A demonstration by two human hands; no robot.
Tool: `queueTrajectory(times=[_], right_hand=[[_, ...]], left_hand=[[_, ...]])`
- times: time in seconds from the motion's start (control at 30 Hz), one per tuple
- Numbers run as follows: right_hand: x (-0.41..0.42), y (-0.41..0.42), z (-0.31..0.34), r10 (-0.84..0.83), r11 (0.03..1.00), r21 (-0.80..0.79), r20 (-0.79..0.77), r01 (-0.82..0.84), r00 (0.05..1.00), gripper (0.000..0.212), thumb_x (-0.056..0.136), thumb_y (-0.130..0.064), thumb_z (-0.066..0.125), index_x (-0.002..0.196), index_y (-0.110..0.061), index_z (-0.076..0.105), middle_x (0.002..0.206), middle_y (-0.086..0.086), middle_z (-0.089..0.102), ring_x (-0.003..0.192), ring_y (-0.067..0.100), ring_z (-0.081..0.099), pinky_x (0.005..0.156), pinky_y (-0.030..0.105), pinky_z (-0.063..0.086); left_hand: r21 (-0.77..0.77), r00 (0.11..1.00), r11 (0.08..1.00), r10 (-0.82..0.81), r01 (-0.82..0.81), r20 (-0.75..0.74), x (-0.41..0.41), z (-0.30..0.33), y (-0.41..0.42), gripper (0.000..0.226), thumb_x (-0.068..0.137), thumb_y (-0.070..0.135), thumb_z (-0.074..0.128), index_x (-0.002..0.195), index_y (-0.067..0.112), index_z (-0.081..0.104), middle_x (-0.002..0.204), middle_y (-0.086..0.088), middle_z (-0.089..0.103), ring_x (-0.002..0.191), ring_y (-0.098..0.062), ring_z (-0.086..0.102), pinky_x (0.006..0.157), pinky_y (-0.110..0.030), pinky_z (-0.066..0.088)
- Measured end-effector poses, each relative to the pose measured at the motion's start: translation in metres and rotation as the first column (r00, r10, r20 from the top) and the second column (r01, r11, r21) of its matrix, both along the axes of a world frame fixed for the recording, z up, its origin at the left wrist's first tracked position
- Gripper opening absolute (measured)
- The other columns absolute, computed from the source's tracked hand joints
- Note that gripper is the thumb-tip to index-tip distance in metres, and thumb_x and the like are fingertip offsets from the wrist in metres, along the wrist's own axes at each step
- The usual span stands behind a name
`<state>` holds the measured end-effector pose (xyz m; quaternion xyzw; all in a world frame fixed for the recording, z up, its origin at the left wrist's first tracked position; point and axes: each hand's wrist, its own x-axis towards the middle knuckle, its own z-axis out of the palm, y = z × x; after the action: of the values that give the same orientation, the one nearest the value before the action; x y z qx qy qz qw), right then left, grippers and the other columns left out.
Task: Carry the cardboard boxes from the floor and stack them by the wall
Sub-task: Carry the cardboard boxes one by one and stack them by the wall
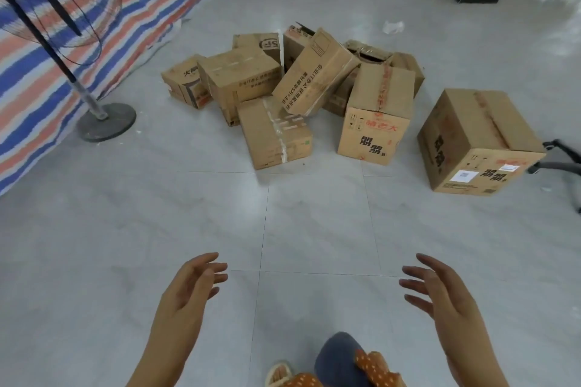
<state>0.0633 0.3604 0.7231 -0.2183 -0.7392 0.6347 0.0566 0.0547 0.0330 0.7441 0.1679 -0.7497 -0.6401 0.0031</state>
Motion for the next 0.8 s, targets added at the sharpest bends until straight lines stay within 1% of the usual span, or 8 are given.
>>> queueTrajectory(times=[0.07,0.17,0.27,0.4,0.5,0.6,0.73,0.8], right_hand=[[-0.032,0.004,-0.006,-0.025,1.000,-0.011,0.025,0.025,0.999,0.022,0.100,-0.017,0.040,0.112,-0.022,0.058,0.102,0.003,0.069,0.089,0.018,0.069,0.071,0.023,0.056],[-0.090,0.020,-0.022,-0.035,0.999,-0.026,0.073,0.037,0.997,0.022,0.100,-0.016,0.040,0.115,-0.015,0.056,0.102,0.007,0.067,0.080,0.012,0.069,0.066,0.019,0.055],[-0.166,0.042,-0.034,-0.039,0.999,-0.032,0.088,0.042,0.995,0.022,0.100,-0.014,0.041,0.115,-0.013,0.057,0.101,0.009,0.068,0.076,0.010,0.069,0.064,0.018,0.055],[-0.292,0.081,-0.029,0.002,1.000,0.006,0.053,-0.003,0.999,0.021,0.100,-0.020,0.042,0.111,-0.023,0.059,0.098,0.001,0.070,0.083,0.014,0.070,0.066,0.020,0.058],[-0.389,0.107,-0.006,0.055,0.997,0.056,-0.004,-0.054,0.998,0.020,0.100,-0.024,0.044,0.105,-0.034,0.060,0.093,-0.009,0.072,0.084,0.010,0.070,0.068,0.027,0.059],[-0.470,0.124,0.012,0.122,0.988,0.095,-0.023,-0.119,0.992,0.019,0.099,-0.026,0.044,0.105,-0.037,0.058,0.094,-0.016,0.070,0.084,0.006,0.069,0.069,0.026,0.058],[-0.553,0.134,0.016,0.149,0.985,0.092,-0.018,-0.147,0.989,0.019,0.100,-0.022,0.044,0.106,-0.034,0.058,0.093,-0.012,0.071,0.083,0.007,0.069,0.066,0.020,0.057],[-0.590,0.134,0.010,0.154,0.984,0.095,0.000,-0.154,0.988,0.019,0.099,-0.022,0.044,0.110,-0.030,0.058,0.094,-0.007,0.071,0.083,0.009,0.069,0.068,0.023,0.057]], left_hand=[[-0.009,1.000,1.000,-0.005,0.005,0.023,-0.038,-0.003,0.001,0.025,0.098,0.009,0.045,0.107,0.021,0.065,0.100,0.004,0.072,0.091,-0.012,0.069,0.085,-0.035,0.051],[-0.024,0.998,1.000,0.014,-0.012,0.057,-0.099,-0.013,0.009,0.026,0.098,0.007,0.045,0.105,0.021,0.065,0.098,0.004,0.072,0.089,-0.011,0.069,0.086,-0.037,0.051],[-0.031,0.997,0.998,0.059,-0.058,0.051,-0.171,-0.021,0.027,0.026,0.098,0.007,0.045,0.104,0.022,0.066,0.097,0.004,0.072,0.089,-0.012,0.069,0.086,-0.039,0.051],[-0.015,0.992,0.993,0.120,-0.119,0.032,-0.274,-0.023,0.067,0.025,0.098,0.011,0.045,0.104,0.024,0.066,0.097,0.003,0.072,0.092,-0.013,0.069,0.086,-0.037,0.051],[0.004,0.994,0.994,0.107,-0.107,0.004,-0.351,-0.013,0.100,0.024,0.098,0.011,0.046,0.105,0.023,0.066,0.098,0.001,0.072,0.092,-0.013,0.069,0.084,-0.035,0.051],[0.007,0.995,0.995,0.099,-0.099,0.010,-0.420,-0.007,0.122,0.023,0.098,0.012,0.046,0.105,0.024,0.064,0.098,0.000,0.072,0.093,-0.014,0.068,0.085,-0.034,0.051],[0.007,0.993,0.993,0.117,-0.118,0.026,-0.493,-0.010,0.133,0.023,0.098,0.011,0.045,0.105,0.023,0.064,0.100,-0.003,0.070,0.094,-0.017,0.068,0.086,-0.036,0.051],[0.000,0.990,0.991,0.133,-0.133,0.041,-0.529,-0.017,0.132,0.022,0.098,0.010,0.044,0.106,0.020,0.063,0.101,-0.004,0.069,0.096,-0.021,0.066,0.089,-0.040,0.051]])
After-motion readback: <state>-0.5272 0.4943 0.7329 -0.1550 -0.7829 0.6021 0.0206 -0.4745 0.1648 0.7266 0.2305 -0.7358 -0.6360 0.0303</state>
